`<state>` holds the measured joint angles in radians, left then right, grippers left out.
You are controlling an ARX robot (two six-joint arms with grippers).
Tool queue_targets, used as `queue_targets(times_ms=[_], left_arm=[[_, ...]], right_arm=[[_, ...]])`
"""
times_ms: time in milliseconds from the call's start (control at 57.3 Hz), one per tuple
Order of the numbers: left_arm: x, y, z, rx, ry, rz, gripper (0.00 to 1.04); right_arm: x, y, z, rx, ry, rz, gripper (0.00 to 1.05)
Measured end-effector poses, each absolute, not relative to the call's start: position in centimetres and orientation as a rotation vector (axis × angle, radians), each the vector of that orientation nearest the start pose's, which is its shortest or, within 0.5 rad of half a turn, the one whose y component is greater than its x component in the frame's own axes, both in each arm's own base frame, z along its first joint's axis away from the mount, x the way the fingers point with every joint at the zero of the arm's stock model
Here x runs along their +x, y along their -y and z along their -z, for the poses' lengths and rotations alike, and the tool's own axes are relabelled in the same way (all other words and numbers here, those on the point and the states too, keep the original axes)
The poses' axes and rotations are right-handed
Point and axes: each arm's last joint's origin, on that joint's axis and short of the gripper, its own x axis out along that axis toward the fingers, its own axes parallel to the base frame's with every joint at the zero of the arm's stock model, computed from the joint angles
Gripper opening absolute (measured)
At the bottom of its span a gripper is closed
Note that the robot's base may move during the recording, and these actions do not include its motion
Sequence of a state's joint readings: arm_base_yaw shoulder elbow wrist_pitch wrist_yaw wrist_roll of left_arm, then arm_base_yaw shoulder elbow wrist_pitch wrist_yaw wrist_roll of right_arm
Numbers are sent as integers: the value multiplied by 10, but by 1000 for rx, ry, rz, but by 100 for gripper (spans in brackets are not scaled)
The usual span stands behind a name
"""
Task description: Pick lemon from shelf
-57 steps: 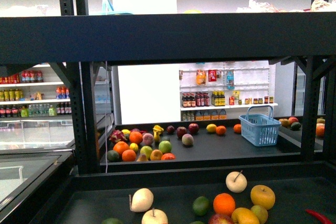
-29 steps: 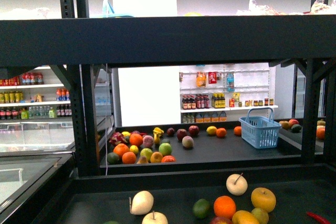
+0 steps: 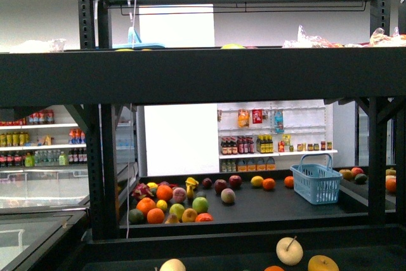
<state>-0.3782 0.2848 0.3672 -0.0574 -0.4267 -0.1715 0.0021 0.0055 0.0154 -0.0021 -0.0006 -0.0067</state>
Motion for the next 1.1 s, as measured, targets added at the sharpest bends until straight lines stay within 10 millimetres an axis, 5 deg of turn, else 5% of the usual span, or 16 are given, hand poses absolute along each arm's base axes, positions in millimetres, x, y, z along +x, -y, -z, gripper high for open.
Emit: queue_targets(times_ms=[175,401,1099], left_arm=[[99,35,-217,-28,-16,27,43],[98,20,-201,-21,4,14,2],[97,0,-167,-10,0,3,3]], right_arm=[[97,0,-168,-7,8,-2,97],[97,0,-168,-6,8,-2,97],[97,0,-168,-4,8,-3,97]])
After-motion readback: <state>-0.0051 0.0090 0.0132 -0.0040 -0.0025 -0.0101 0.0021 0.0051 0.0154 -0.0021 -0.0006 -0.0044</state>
